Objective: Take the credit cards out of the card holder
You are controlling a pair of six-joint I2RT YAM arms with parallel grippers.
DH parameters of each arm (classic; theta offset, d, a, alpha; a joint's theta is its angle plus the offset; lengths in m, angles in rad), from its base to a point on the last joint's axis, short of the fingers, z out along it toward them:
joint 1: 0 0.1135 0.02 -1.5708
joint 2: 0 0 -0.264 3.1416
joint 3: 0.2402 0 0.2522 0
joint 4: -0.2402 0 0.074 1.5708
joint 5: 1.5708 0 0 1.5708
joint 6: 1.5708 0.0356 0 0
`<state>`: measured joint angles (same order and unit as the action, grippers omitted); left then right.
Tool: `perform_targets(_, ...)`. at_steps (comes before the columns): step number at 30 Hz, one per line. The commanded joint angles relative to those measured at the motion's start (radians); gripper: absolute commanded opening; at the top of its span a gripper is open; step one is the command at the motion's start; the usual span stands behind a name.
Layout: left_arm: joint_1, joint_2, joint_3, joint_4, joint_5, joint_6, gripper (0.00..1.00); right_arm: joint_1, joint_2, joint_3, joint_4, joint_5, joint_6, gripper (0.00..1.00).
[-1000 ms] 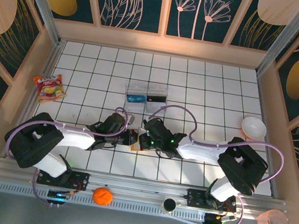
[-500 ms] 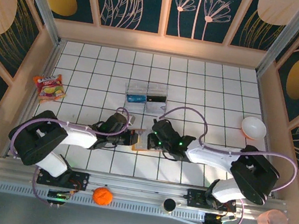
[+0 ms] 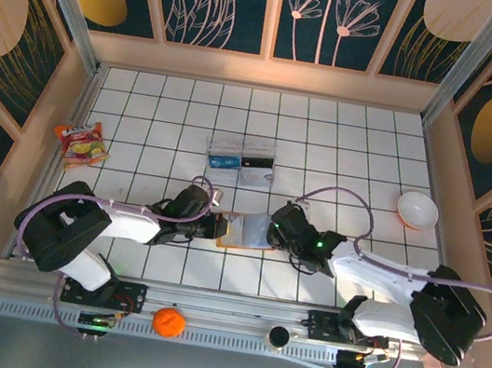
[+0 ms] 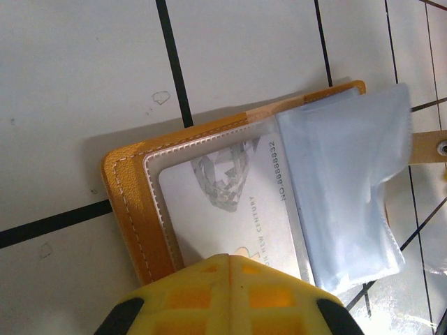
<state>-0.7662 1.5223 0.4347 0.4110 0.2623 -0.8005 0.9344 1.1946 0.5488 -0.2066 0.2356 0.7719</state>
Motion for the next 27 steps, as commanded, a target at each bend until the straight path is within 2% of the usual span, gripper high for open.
perform_targets(1,-0.005,0.006,0.015,-0.017,0.008,0.019,0.00,-0.006,-0.060,0.049,0.011,-0.024,-0.106,0.32)
perform_targets(5,-0.005,0.002,0.013,-0.017,0.005,0.020,0.00,-0.009,0.016,0.126,0.108,-0.269,-0.225,0.29)
perform_targets(10,-0.005,-0.008,0.009,-0.018,-0.004,0.019,0.00,-0.010,0.208,0.201,0.164,-0.402,-0.249,0.26)
perform_targets(14,-0.005,-0.009,0.006,-0.015,-0.006,0.019,0.00,-0.015,0.327,0.222,0.142,-0.396,-0.222,0.21)
perform_targets(17,-0.005,-0.004,0.007,-0.016,-0.006,0.021,0.00,-0.023,0.360,0.198,0.124,-0.364,-0.192,0.18)
perform_targets(27,-0.004,0.030,0.015,-0.034,-0.012,0.030,0.00,-0.046,0.239,0.066,0.044,-0.239,-0.118,0.18)
